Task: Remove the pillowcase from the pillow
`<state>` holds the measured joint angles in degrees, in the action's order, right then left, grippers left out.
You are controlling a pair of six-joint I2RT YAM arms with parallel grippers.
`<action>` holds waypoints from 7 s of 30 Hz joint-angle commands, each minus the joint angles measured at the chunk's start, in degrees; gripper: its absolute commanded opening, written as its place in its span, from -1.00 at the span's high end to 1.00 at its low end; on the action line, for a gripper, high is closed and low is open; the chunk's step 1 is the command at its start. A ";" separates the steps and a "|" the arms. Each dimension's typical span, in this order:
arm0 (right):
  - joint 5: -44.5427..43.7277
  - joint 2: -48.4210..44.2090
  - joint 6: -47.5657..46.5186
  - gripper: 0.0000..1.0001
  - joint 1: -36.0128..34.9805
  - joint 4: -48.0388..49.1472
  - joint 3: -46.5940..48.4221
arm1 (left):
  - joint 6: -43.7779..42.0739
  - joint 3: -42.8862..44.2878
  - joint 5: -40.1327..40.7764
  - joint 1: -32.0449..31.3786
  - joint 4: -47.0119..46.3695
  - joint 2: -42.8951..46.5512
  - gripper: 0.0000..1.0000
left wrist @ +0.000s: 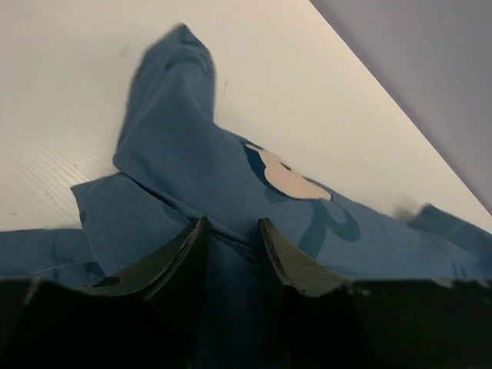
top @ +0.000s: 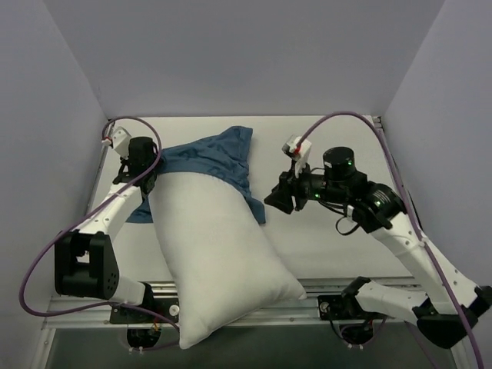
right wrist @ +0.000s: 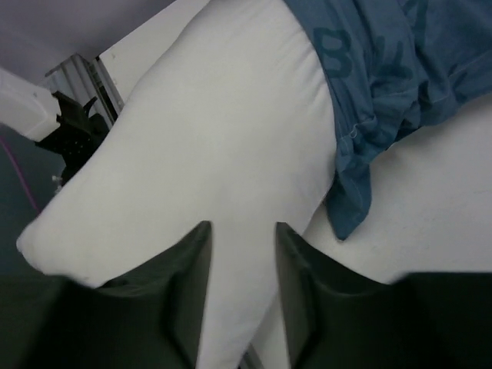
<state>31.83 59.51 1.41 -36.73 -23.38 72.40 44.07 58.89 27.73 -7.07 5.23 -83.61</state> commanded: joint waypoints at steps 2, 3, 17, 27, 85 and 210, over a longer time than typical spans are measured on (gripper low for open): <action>-8.00 6.04 6.76 -0.05 -0.01 7.81 -3.58 | 1.54 -3.60 -7.86 -1.89 1.17 5.55 0.11; -9.32 7.10 7.46 -0.29 -0.01 8.43 -3.84 | 1.37 -4.13 -8.56 -2.33 1.70 8.61 0.05; -10.13 16.34 21.52 -0.95 1.66 25.20 -11.67 | -39.05 19.48 -39.31 -14.63 11.71 0.78 -0.94; -4.59 22.14 31.02 -0.99 -0.88 35.68 -13.87 | -54.79 38.74 -38.46 -18.77 32.11 -17.80 -0.86; -19.00 -5.28 16.17 1.00 -0.10 -4.41 -3.76 | -25.71 53.79 8.92 4.70 19.54 -37.77 0.95; -64.00 -36.92 2.63 -0.99 24.87 3.34 -0.59 | -32.74 33.40 21.76 -18.94 53.13 56.72 -0.88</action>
<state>-30.46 22.44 5.43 -11.40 -23.40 72.38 12.67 93.93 47.86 -26.09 61.76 -26.81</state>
